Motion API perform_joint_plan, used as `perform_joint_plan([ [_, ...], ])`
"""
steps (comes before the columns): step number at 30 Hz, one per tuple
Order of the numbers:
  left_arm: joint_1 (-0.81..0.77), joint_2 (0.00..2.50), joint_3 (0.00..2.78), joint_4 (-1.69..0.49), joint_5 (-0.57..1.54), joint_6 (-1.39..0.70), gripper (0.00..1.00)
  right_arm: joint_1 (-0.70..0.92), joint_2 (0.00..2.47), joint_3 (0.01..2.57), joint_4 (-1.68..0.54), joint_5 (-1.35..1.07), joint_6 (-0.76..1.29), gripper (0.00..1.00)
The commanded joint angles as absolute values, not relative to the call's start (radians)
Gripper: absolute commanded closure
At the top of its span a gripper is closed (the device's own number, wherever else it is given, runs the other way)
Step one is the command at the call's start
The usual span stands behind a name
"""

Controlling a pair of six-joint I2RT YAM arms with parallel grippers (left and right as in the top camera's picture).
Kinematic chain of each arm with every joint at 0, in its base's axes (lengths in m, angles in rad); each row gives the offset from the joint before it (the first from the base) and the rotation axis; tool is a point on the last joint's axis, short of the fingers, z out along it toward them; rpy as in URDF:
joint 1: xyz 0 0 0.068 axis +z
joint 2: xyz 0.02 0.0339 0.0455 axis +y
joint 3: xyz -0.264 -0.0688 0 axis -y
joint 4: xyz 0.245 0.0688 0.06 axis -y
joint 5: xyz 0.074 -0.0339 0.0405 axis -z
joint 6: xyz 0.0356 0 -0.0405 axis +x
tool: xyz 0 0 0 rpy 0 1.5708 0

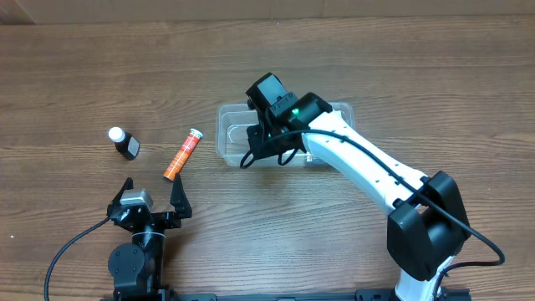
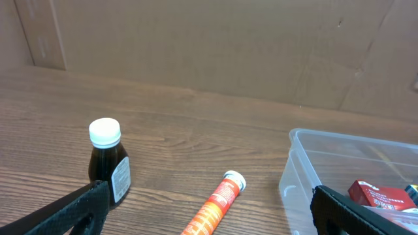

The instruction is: Pack container

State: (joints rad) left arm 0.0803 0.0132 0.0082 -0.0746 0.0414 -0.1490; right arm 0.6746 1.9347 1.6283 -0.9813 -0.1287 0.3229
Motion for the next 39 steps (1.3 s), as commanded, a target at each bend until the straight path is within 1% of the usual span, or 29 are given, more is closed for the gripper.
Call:
perform_joint_plan([
  [1,0.085,0.005,0.005,-0.074,0.042,-0.131,0.0,0.664,1.929,1.772,-1.056,-0.079,0.353,0.96],
  [7,0.085,0.005,0.005,-0.074,0.042,-0.131,0.0,0.621,1.959,1.81,-1.175,-0.1,0.339,0.96],
  [15,0.085,0.005,0.005,-0.074,0.042,-0.131,0.0,0.619,2.054,1.83,-1.163,-0.152,0.307,0.96],
  [17,0.085,0.005,0.005,-0.074,0.042,-0.131,0.0,0.619,2.056,1.875,-1.197,-0.15,0.287,0.96],
  [21,0.085,0.005,0.005,-0.074,0.042,-0.131,0.0,0.601,2.056,2.059,-1.332,-0.123,0.265,0.96],
  [23,0.085,0.005,0.005,-0.074,0.042,-0.131,0.0,0.571,2.056,2.174,-1.414,-0.088,0.258,0.96],
  [26,0.085,0.005,0.005,-0.074,0.042,-0.131,0.0,0.523,2.056,2.255,-1.454,-0.088,0.231,0.96],
  [31,0.085,0.005,0.005,-0.074,0.042,-0.131,0.0,0.512,2.127,2.255,-1.459,-0.088,0.155,0.96],
  [35,0.085,0.005,0.005,-0.074,0.042,-0.131,0.0,0.529,2.233,2.255,-1.488,-0.096,0.151,0.96],
  [39,0.085,0.005,0.005,-0.074,0.042,-0.13,0.0,0.57,2.26,2.244,-1.497,-0.113,0.152,0.96],
])
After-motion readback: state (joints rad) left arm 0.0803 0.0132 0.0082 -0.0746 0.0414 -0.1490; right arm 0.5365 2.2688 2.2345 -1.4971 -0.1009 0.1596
